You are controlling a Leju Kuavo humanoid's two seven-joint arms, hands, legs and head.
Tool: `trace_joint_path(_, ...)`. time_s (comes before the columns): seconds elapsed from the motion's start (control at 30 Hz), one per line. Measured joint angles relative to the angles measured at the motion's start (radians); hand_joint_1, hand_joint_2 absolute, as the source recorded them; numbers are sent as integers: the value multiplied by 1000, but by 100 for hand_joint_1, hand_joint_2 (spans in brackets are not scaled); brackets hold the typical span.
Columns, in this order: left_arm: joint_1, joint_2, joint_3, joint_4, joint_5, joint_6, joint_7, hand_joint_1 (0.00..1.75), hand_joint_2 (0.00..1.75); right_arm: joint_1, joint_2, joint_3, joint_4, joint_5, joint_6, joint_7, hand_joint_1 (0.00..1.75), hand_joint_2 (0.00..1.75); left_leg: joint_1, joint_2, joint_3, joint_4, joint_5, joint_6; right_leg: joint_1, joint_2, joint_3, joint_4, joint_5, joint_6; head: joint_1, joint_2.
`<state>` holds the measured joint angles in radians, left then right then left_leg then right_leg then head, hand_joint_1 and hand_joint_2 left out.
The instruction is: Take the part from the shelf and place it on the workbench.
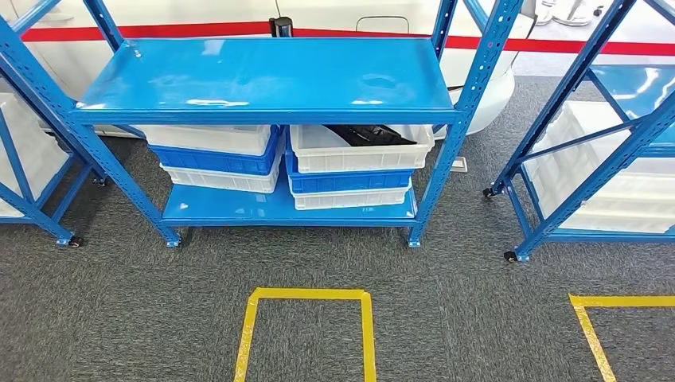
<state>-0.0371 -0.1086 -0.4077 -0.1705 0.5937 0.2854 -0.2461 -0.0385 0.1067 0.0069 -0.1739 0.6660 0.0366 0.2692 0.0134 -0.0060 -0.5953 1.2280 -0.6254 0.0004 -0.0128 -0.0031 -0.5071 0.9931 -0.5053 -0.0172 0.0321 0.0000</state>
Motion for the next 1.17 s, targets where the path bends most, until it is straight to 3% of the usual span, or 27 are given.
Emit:
trace_joint_path(0.07, 2, 2, 0, 0, 1, 3, -1, 0, 0, 2, 0, 0, 0, 2, 0, 0, 0, 0, 5, 1, -61, 48, -15, -7, -1, 3, 12, 0, -14, 2, 0, 0)
trace_joint_path(0.1, 4, 2, 1, 0, 2, 4, -1, 0, 0, 3, 0, 0, 0, 2, 0, 0, 0, 0, 6, 2, -69, 25, 9, -8, -3, 4, 22, 0, -22, 5, 0, 0)
trace_joint_path(0.17, 5, 3, 1, 1, 2, 5, -1, 0, 0, 5, 0, 0, 0, 4, 0, -1, 0, 0, 9, 5, -48, -85, 102, -9, -5, 6, 44, 0, -42, 14, 0, 0)
trace_joint_path(0.23, 5, 4, 1, 1, 5, 6, -2, 0, 0, 5, 0, 0, 0, 5, 0, -1, 0, 0, 5, 9, -26, -163, 145, -4, -3, 6, 56, -1, -60, 28, 0, 0)
trace_joint_path(0.3, 4, 3, 1, 1, 9, 7, -2, 0, 0, 3, 0, 0, 0, 6, 0, -1, 0, 0, 0, 9, -21, -176, 141, 14, 1, 6, 72, -1, -67, 45, 0, 0)
trace_joint_path(0.37, 4, 3, 1, 1, 11, 8, -2, 0, 0, 3, -1, 0, 0, 7, 0, -1, 0, 0, -1, 8, -17, -179, 150, 26, 4, 6, 86, 1, -66, 56, 1, 0)
trace_joint_path(0.5, 5, 3, 1, 1, 12, 8, -2, 0, 0, 3, -1, 0, 0, 7, 0, -1, 0, 0, -1, 9, -16, -179, 150, 28, 4, 6, 87, 0, -66, 58, 1, 0)
trace_joint_path(0.57, 4, 3, 3, 1, 11, 9, -3, 0, 0, 2, -2, 0, 0, 8, 0, -2, 0, 0, 1, 7, 4, -188, 147, 37, 1, 5, 61, 48, -75, 60, 3, 0)
trace_joint_path(0.6, 4, 2, 4, 1, 12, 9, -3, 0, 0, 1, -2, 0, 0, 8, 0, -5, 0, 0, 0, 5, 20, -192, 138, 44, -1, 4, 6, 128, -99, 61, 4, 0)
trace_joint_path(0.63, 4, 2, 5, 1, 12, 10, -4, 0, 0, 0, -3, 0, 0, 9, 0, -7, 0, 0, 0, 2, 47, -197, 122, 50, -1, 4, -39, 157, -90, 66, 6, 0)
trace_joint_path(0.67, 4, 1, 6, 1, 12, 10, -4, 0, 0, 0, -3, 0, 0, 9, 0, -8, 0, 0, -2, -1, 65, -198, 104, 51, 2, 3, -72, 152, -63, 68, 7, 0)
trace_joint_path(0.7, 5, 1, 6, 1, 12, 11, -5, 0, 0, 0, -4, 0, 0, 10, 0, -9, 0, 0, -4, -3, 87, -198, 85, 49, 6, 2, -97, 132, -42, 64, 5, 0)
trace_joint_path(0.73, 5, 0, 6, 1, 12, 11, -5, 0, 0, -1, -5, 0, 1, 10, 0, -8, 0, 0, -5, -4, 102, -199, 71, 43, 11, 0, -83, 65, -7, 56, 5, 0)
trace_joint_path(0.8, 5, -2, 7, 2, 12, 10, -5, 0, 0, -1, -5, 0, 1, 11, 0, -7, 0, 0, -6, -3, 118, -198, 65, 31, 18, -4, -76, 46, -4, 30, 4, 0)
trace_joint_path(0.87, 4, -2, 7, 1, 12, 10, -6, 0, 0, -1, -4, 0, 0, 11, 1, -7, 0, 0, -6, -1, 124, -183, 66, 20, 15, -1, -51, 31, 9, 17, 5, 0)
trace_joint_path(0.93, 1, -2, 7, 1, 12, 10, -7, 0, 0, -2, -2, 0, 0, 13, 1, -6, 0, 0, -4, 1, 91, -114, 54, 11, 6, 1, -24, 17, 9, 9, 3, 0)
trace_joint_path(1.0, 0, 0, 7, 1, 13, 10, -7, 0, 0, -2, -1, 0, 0, 16, 1, -6, 0, 0, -1, 2, 13, -1, 13, 0, 3, 1, -12, 13, 0, 1, 0, 0)
trace_joint_path(1.07, 2, 1, 8, 1, 14, 11, -7, 0, 0, 0, -1, 0, 0, 19, 1, -7, 0, 0, 1, 2, -59, 65, -20, -7, 3, 4, 1, 13, -14, -2, 0, 0)
trace_joint_path(1.1, 3, 2, 10, 1, 16, 12, -7, 0, 0, 1, -1, 0, 0, 21, 1, -7, 0, 0, 1, 2, -77, 58, -11, -8, 3, 6, 10, 13, -22, -1, 0, 0)
trace_joint_path(1.17, 4, 4, 13, 2, 19, 14, -8, 0, 0, 2, -1, 0, 0, 24, 1, -7, 0, 0, 1, 3, -80, -1, 39, -7, 3, 9, 28, 13, -36, 2, 0, 0)
